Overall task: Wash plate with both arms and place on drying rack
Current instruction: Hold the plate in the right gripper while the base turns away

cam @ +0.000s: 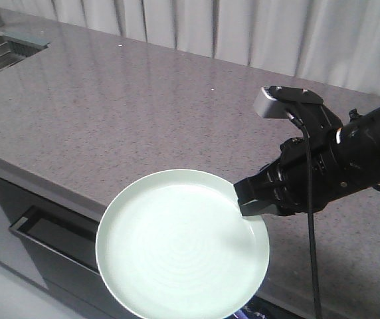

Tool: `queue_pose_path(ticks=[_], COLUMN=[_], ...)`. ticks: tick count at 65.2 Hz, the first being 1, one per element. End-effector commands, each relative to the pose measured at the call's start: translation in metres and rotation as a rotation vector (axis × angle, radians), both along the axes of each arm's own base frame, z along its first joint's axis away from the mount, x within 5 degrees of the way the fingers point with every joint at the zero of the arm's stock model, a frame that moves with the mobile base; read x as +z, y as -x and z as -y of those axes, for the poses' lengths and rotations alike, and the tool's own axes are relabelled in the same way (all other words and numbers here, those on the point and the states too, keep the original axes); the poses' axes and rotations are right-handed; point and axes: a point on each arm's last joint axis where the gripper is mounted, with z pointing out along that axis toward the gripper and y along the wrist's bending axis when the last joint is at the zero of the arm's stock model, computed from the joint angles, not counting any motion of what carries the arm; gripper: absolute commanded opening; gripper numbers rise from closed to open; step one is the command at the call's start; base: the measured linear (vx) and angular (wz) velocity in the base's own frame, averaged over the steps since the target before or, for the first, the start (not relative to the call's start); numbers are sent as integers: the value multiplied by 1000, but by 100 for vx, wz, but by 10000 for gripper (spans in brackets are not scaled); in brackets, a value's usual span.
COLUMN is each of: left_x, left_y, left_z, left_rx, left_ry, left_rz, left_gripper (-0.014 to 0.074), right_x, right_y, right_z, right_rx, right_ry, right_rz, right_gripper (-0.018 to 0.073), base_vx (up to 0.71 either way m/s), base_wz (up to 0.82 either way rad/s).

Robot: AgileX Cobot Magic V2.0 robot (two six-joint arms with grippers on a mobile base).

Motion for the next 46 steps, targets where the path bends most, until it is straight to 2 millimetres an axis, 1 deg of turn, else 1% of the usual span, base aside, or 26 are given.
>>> queue_pose_path(ticks=[1,46], left_x=[15,15], left_y=[3,3], left_z=[0,0], left_rx=[-7,-7], left_ry=[3,3], left_rz=[109,109], left_gripper=[-6,-6], right_x=[18,18], right_y=[3,3], right_z=[0,0], right_rx=[-11,-11], right_ry=[-58,-58], right_rz=[66,66], right_gripper=[-8,-8], base_vx=[-4,-4], base_wz=[45,49])
